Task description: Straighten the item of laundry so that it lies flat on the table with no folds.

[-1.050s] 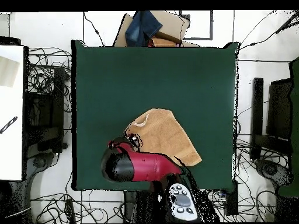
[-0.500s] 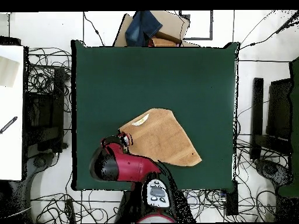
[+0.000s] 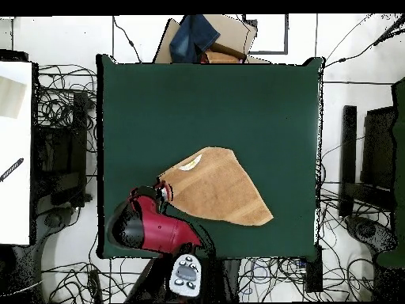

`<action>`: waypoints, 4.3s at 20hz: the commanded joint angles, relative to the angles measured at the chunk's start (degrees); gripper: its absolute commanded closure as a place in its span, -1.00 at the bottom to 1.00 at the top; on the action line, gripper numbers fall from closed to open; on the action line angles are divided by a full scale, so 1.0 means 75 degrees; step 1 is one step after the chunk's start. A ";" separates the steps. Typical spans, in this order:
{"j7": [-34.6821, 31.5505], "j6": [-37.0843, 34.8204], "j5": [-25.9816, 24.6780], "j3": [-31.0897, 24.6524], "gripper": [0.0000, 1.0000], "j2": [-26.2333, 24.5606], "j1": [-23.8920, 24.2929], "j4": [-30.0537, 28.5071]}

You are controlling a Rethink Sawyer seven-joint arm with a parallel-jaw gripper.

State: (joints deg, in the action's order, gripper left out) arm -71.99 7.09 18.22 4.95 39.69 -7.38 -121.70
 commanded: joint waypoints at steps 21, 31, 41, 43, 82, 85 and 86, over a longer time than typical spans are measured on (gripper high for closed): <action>-0.3189 0.1547 0.1178 -0.0151 -1.00 -0.0101 -0.0240 -0.0209; -0.2628 -0.0671 0.1159 -0.1052 -1.00 -0.0067 0.1165 0.0254; -0.2567 -0.1004 0.1203 -0.1002 -1.00 -0.0589 0.1397 0.0925; -0.2602 -0.0924 0.1184 -0.0997 -1.00 -0.0724 0.1437 0.0976; -0.2627 -0.2292 0.0995 0.0083 -1.00 -0.0198 0.1194 0.1605; -0.2754 -0.3539 0.1066 0.1466 -1.00 -0.0494 0.0167 0.2368; -0.2684 -0.2661 0.1014 0.0766 -1.00 -0.0335 0.0670 0.1908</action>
State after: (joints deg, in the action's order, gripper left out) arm -76.65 -5.53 23.92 7.65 34.55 2.28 -110.49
